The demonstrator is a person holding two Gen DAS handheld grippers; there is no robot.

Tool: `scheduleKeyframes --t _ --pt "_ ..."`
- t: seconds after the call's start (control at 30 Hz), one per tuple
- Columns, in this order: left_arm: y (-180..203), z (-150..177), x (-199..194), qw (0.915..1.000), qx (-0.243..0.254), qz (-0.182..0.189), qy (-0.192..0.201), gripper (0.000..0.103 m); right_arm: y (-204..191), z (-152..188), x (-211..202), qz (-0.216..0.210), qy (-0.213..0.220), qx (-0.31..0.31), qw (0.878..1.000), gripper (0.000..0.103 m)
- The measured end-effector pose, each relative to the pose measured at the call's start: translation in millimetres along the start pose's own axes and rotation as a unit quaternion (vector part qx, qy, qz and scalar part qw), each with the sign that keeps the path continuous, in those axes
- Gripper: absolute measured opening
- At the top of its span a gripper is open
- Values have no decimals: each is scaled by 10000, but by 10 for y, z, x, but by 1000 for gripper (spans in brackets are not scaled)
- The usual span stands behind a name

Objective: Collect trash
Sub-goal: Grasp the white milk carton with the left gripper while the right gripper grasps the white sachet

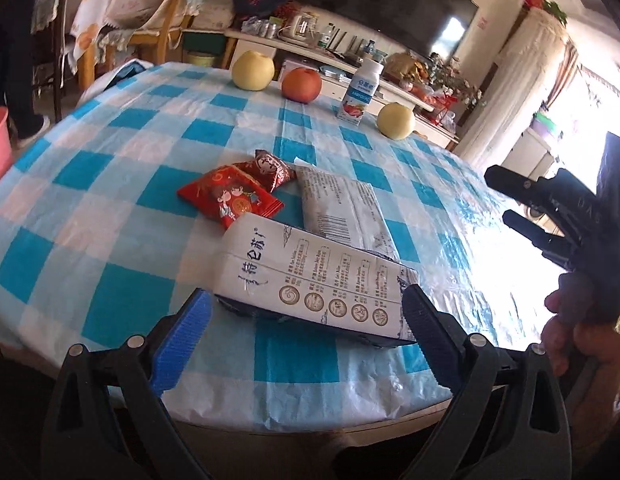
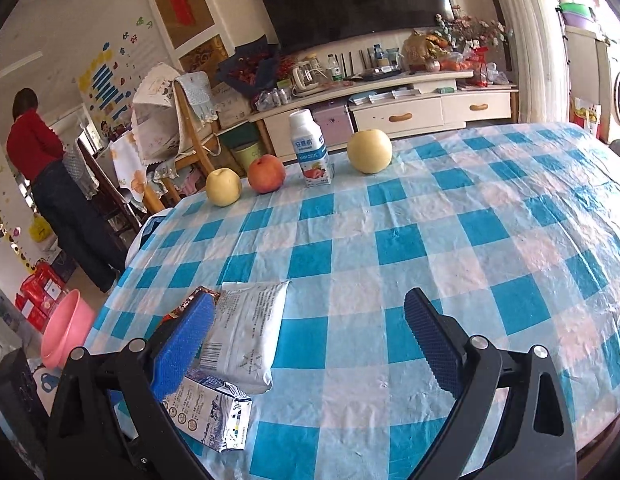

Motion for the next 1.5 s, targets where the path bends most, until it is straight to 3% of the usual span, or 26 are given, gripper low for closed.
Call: scheduleKeyframes --t 0.33,0.6,0.87,0.93,1.0,1.1,1.3,1.5 --pt "276 -31 303 9980 -275 390 -423 96 -161 50 243 -201 -460 -289 9983 95" --pt "564 -422 655 9991 19 -86 -423 96 -95 -9 219 -253 -383 -191 9988 95" --pt "635 -295 593 9931 728 -850 -350 96 148 -53 253 -162 -427 152 9988 95" --pt "570 -295 591 9938 638 -835 -369 93 173 -48 288 -166 -492 198 9985 95" --pt "529 -294 589 9942 606 -810 -361 79 176 -45 319 -182 -535 217 9982 95" --pt "503 -291 613 9947 572 -758 -404 69 137 -25 382 -237 -646 172 9975 95" --pt "423 -314 590 9970 416 -519 -390 68 41 32 528 -229 -880 7 9959 95" --pt "250 -436 458 9981 313 -503 -136 67 -43 145 717 -232 -1212 -134 9923 95"
Point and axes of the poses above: each gripper's, at about its wrist camera, not at the fingertips, and x roughly the way its jaws point, y to its right, z to its underside, the point moved 3 cm from there along x, roughly the way its jaws point, and after that the axes turned 13 degrees about -z, right-handed, at the moved point
